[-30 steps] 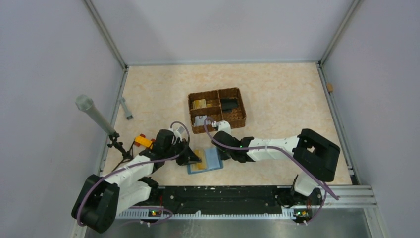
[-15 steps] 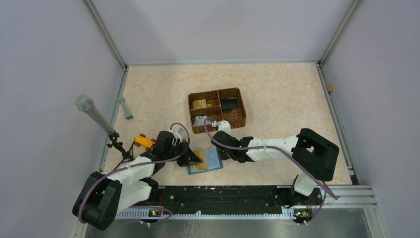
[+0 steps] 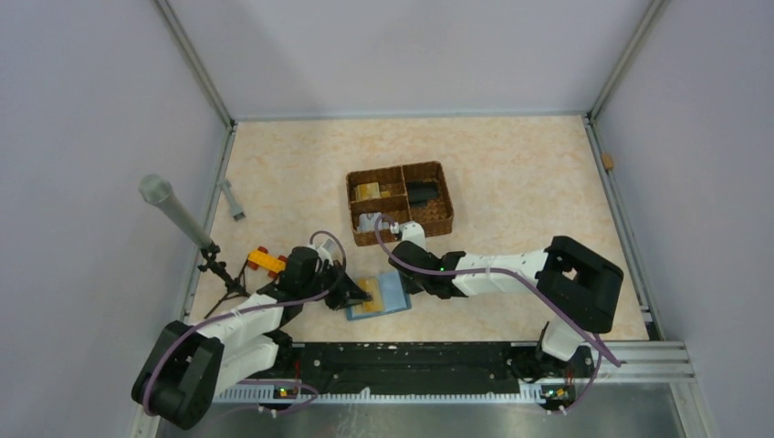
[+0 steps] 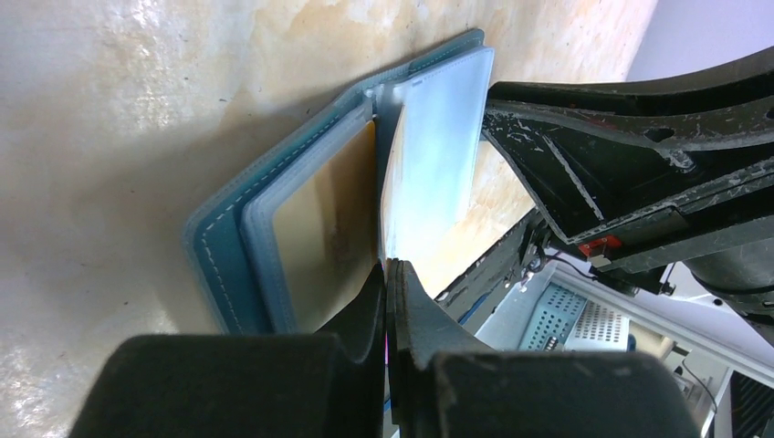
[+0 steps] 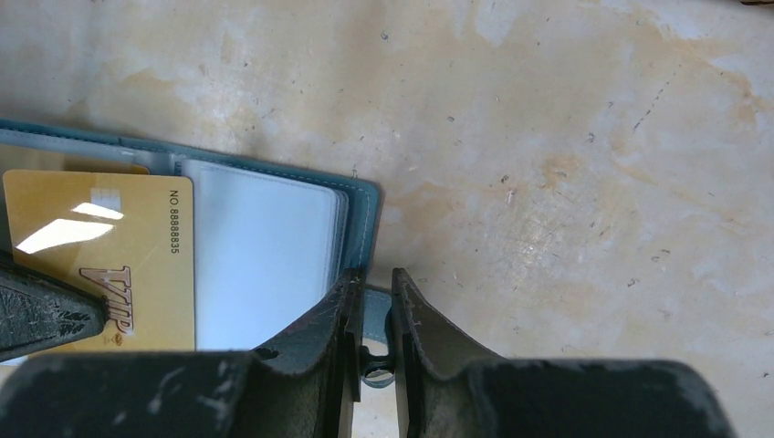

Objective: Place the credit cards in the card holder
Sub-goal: Insert the credit card into the card holder.

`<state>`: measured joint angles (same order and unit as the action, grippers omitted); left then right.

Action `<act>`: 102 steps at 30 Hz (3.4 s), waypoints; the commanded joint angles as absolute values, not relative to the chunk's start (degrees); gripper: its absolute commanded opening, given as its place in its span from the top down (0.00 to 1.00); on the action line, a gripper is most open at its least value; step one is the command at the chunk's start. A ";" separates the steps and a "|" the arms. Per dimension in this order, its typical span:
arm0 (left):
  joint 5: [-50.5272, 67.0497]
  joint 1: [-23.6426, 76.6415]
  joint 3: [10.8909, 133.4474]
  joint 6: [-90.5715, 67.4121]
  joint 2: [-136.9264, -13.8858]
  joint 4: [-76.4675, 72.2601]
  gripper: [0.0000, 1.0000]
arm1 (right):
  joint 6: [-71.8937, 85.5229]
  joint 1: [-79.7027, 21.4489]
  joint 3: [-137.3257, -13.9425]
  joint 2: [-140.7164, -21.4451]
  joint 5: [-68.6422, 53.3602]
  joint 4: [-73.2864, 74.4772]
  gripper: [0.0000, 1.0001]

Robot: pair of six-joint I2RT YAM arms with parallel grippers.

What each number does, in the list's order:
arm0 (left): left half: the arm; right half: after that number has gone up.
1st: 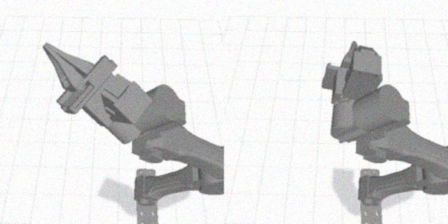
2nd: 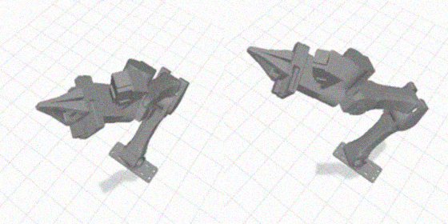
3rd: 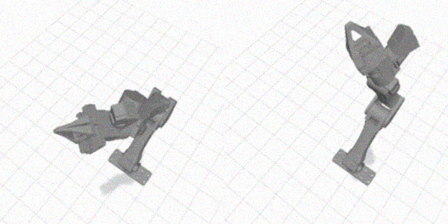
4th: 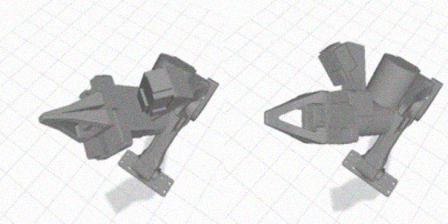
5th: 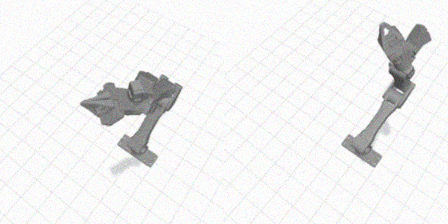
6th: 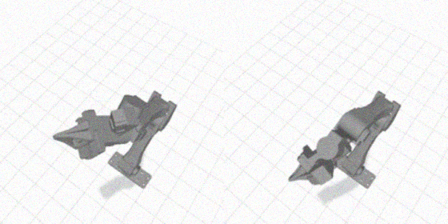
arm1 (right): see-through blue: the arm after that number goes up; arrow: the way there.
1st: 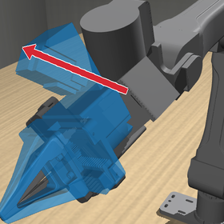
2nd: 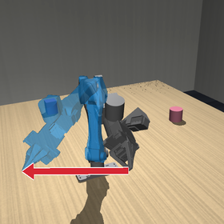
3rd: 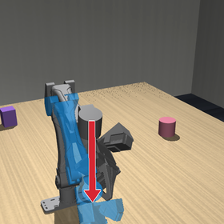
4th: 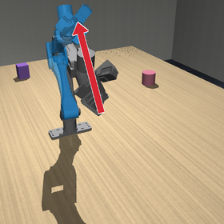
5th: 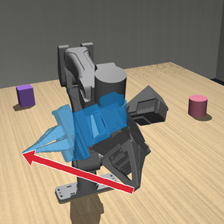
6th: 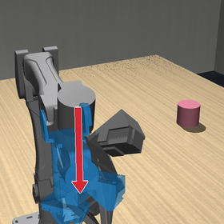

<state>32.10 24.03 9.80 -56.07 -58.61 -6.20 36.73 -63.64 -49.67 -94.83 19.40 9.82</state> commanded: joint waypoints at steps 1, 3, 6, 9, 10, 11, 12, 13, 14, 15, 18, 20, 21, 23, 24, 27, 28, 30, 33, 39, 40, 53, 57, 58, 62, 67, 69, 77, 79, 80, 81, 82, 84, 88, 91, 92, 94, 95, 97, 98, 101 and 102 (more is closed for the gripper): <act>29.76 23.73 8.03 -56.77 -58.99 -9.32 1.00 | 37.21 -64.18 -51.39 -96.02 20.18 10.64 1.00; 29.95 23.73 7.94 -56.78 -59.79 -10.84 1.00 | 37.24 -64.20 -51.42 -96.20 20.10 10.59 1.00; 30.06 23.71 8.00 -56.71 -61.00 -12.41 1.00 | 37.28 -64.23 -51.42 -96.30 19.86 10.52 1.00; 30.65 23.81 7.94 -56.39 -62.37 -13.84 1.00 | 37.36 -64.19 -51.49 -96.28 19.60 10.42 1.00; 30.79 23.82 7.87 -56.34 -62.82 -14.31 1.00 | 37.34 -64.24 -51.50 -96.31 19.60 10.33 1.00; 30.79 23.82 7.77 -56.42 -63.10 -14.80 1.00 | 37.34 -64.20 -51.58 -96.35 19.52 10.32 1.00; 30.84 23.86 7.78 -56.46 -63.50 -15.12 1.00 | 37.32 -64.20 -51.66 -96.43 19.44 10.33 1.00; 30.83 23.88 7.74 -56.43 -63.73 -15.30 1.00 | 37.31 -64.24 -51.74 -96.49 19.38 10.27 1.00; 30.98 23.90 7.70 -56.50 -63.99 -15.79 1.00 | 37.35 -64.20 -51.81 -96.58 19.34 10.23 1.00; 31.12 24.03 7.58 -56.66 -64.31 -16.27 1.00 | 37.25 -64.24 -51.85 -96.66 19.39 10.24 1.00; 31.33 24.70 7.72 -56.73 -65.66 -17.28 1.00 | 37.23 -64.23 -52.16 -96.98 19.34 10.26 1.00; 31.44 25.30 7.74 -56.92 -66.50 -17.97 1.00 | 37.10 -64.27 -52.37 -97.11 19.34 10.33 1.00; 31.46 25.59 7.78 -57.14 -66.89 -18.30 1.00 | 37.16 -64.27 -52.46 -97.20 19.40 10.32 1.00; 31.83 26.12 7.62 -57.58 -67.53 -19.62 1.00 | 37.20 -64.28 -52.47 -97.21 19.52 10.29 1.00; 31.96 26.33 7.64 -57.83 -67.84 -19.70 1.00 | 37.22 -64.26 -52.51 -97.23 19.59 10.35 1.00; 32.02 26.59 7.64 -58.43 -67.37 -18.81 1.00 | 37.30 -64.27 -52.55 -97.20 19.77 10.37 1.00; 31.74 26.56 7.52 -58.52 -66.78 -17.97 1.00 | 37.33 -64.17 -52.58 -97.23 19.77 10.51 1.00; 30.98 26.60 7.36 -58.62 -64.99 -16.09 1.00 | 37.32 -64.24 -52.55 -97.20 19.89 10.54 1.00; 29.98 26.56 7.05 -58.97 -61.97 -13.55 1.00 | 37.34 -64.26 -52.55 -97.12 20.04 10.72 1.00; 29.11 26.62 5.02 -61.51 -58.98 -13.09 1.00 | 37.35 -64.34 -52.56 -97.08 20.13 10.70 1.00; 29.16 26.63 4.76 -61.82 -58.71 -13.43 1.00 | 37.42 -64.34 -52.56 -97.09 20.14 10.65 1.00; 32.64 26.65 5.93 -61.19 -64.56 -18.22 1.00 | 37.39 -64.32 -52.64 -97.34 20.09 10.46 1.00; 32.99 26.68 6.78 -61.22 -66.57 -19.86 1.00 | 37.42 -64.40 -52.70 -97.46 19.92 10.28 1.00; 32.96 26.78 7.04 -61.18 -66.87 -20.04 1.00 | 37.48 -64.41 -52.72 -97.54 19.83 10.22 1.00; 32.32 26.99 7.31 -61.53 -68.07 -21.37 1.00 | 37.50 -64.60 -52.84 -97.84 19.79 10.09 1.00; 32.29 27.41 9.11 -60.79 -68.61 -19.06 0.93 | 37.61 -64.64 -52.98 -97.91 20.18 10.24 1.00; 30.93 27.42 10.99 -58.34 -67.00 -13.56 0.84 | 37.53 -64.65 -53.07 -97.87 20.44 10.58 1.00; 28.03 27.28 19.21 -49.57 -64.92 6.30 0.55 | 37.30 -64.76 -52.81 -97.11 21.30 11.16 1.00; 27.66 27.31 20.37 -48.64 -64.68 8.81 0.51 | 37.34 -64.70 -52.73 -96.92 21.55 11.23 1.00; 27.18 27.30 20.79 -48.34 -64.42 9.98 0.50 | 37.36 -64.74 -52.67 -96.74 21.62 11.27 1.00; 26.70 27.33 21.17 -48.07 -64.09 11.15 0.49 | 37.39 -64.67 -52.65 -96.56 21.69 11.21 1.00; 26.45 27.32 21.39 -47.86 -63.75 12.23 0.49 | 37.42 -64.69 -52.57 -96.50 21.70 11.23 1.00; 25.87 27.31 21.62 -47.69 -62.95 13.96 0.44 | 37.42 -64.71 -52.47 -96.29 21.80 11.24 1.00; 27.05 27.27 20.28 -49.12 -61.56 12.76 0.43 | 37.41 -64.69 -52.22 -96.28 21.74 10.85 1.00; 28.72 27.40 18.67 -51.19 -62.47 8.64 0.44 | 37.29 -64.69 -52.05 -96.32 21.55 10.44 1.00; 28.92 27.56 18.49 -51.64 -63.19 7.57 0.45 | 37.28 -64.75 -52.03 -96.26 21.58 10.38 1.00; 29.00 27.93 18.30 -52.25 -64.73 5.67 0.46 | 37.43 -64.69 -51.98 -96.20 21.45 10.36 1.00; 29.00 28.28 18.24 -52.75 -65.41 4.31 0.47 | 37.43 -64.73 -51.90 -96.17 21.37 10.28 1.00; 28.86 28.80 18.22 -53.62 -66.42 2.18 0.48 | 37.51 -64.70 -51.69 -95.91 21.20 10.09 1.00; 28.66 29.09 18.32 -54.00 -66.76 1.28 0.49 | 37.64 -64.67 -51.60 -95.81 21.19 10.04 1.00; 28.17 29.58 18.77 -55.21 -67.51 -1.93 0.50 | 37.93 -64.67 -51.26 -95.64 21.09 9.82 1.00; 28.07 29.80 19.02 -55.79 -67.75 -3.00 0.50 | 37.96 -64.69 -51.24 -95.70 21.03 9.74 1.00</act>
